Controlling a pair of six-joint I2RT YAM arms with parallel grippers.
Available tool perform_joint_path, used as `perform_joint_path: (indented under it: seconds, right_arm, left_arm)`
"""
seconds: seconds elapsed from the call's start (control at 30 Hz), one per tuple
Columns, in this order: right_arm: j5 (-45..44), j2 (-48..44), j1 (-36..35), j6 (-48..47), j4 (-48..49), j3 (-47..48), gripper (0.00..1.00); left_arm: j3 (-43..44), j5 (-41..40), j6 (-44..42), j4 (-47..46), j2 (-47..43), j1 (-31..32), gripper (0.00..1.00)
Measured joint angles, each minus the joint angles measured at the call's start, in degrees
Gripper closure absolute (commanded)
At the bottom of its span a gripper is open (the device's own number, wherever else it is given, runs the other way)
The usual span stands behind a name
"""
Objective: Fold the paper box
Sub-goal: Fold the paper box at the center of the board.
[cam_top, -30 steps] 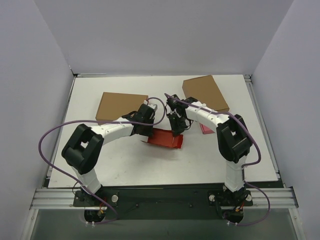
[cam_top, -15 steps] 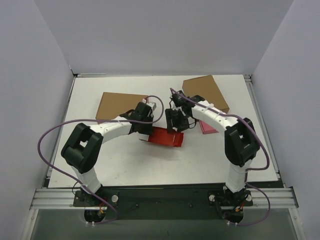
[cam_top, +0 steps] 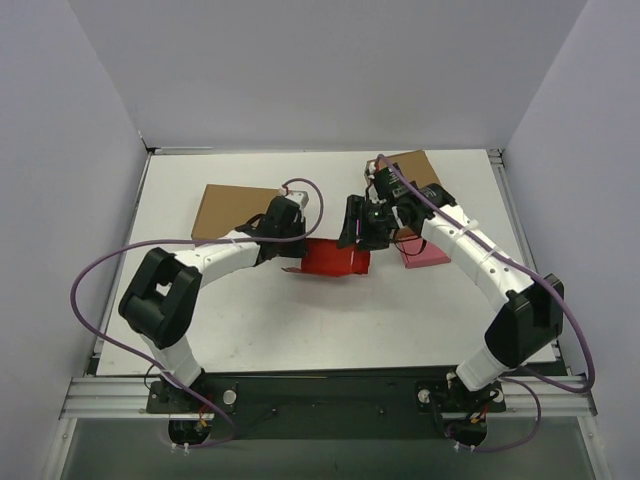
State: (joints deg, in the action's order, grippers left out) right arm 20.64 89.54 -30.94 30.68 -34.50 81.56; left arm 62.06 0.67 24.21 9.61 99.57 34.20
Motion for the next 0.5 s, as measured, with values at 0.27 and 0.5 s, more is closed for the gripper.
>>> perform_joint_path:
  seconds: [0.27, 0.5]
  right_arm:
    - [4.02, 3.50, -1.03, 4.35, -0.02, 1.60, 0.52]
    - [4.24, 3.56, 2.64, 7.30, 1.70, -1.18, 0.53]
  left_arm:
    - [5.07, -3.96, 3.45, -3.58, -0.02, -2.27, 1.00]
    - [5.38, -4.50, 3.80, -7.74, -0.17, -3.02, 1.00]
